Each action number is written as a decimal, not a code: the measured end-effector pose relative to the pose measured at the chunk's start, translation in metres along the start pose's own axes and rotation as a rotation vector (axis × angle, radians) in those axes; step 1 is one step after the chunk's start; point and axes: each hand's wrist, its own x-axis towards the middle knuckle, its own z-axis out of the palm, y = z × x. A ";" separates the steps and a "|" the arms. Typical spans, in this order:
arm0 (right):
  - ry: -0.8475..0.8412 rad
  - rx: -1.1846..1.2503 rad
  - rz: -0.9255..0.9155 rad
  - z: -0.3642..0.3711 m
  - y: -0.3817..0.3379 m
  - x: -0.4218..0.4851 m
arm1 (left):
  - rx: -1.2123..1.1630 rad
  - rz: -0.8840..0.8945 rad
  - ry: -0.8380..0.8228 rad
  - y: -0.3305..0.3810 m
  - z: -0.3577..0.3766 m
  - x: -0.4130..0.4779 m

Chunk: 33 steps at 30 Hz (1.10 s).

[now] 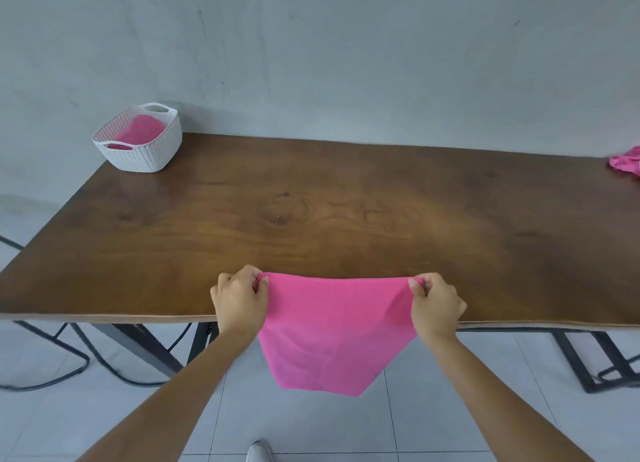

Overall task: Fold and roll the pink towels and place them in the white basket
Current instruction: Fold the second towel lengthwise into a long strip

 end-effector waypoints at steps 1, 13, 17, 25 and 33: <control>0.013 -0.024 0.002 0.005 -0.002 0.006 | 0.037 0.011 0.006 0.001 0.005 0.006; 0.111 -0.356 -0.135 0.063 -0.037 0.089 | 0.480 0.205 0.065 0.017 0.062 0.103; 0.139 -0.434 -0.043 0.077 -0.044 0.117 | 0.495 0.212 0.057 0.025 0.076 0.137; 0.175 -0.453 -0.018 0.098 -0.058 0.174 | 0.508 0.186 0.034 0.043 0.103 0.194; 0.181 -0.433 -0.047 0.124 -0.070 0.245 | 0.519 0.169 0.047 0.062 0.134 0.252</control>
